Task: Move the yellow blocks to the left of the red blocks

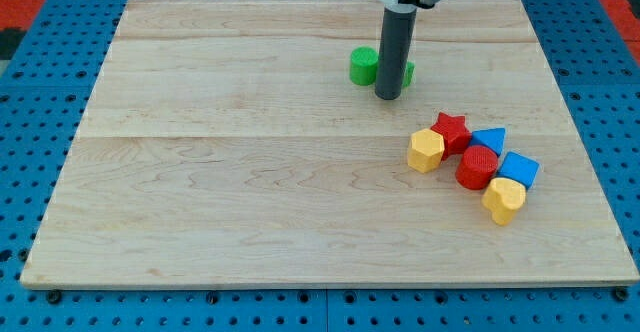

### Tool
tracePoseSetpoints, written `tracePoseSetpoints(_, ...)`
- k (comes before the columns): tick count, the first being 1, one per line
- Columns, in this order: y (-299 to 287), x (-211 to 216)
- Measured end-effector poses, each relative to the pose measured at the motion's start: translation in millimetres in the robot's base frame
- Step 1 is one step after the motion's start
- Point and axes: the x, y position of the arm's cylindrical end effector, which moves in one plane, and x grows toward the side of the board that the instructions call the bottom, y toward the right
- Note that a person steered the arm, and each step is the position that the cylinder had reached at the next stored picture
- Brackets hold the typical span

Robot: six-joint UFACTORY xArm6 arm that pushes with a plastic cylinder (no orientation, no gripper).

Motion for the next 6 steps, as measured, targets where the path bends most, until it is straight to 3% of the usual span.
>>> tracePoseSetpoints(2, 31.7, 199.1)
tracePoseSetpoints(3, 121.8, 228.6)
tracePoseSetpoints(4, 176.5, 204.0)
tracePoseSetpoints(6, 51.2, 139.2)
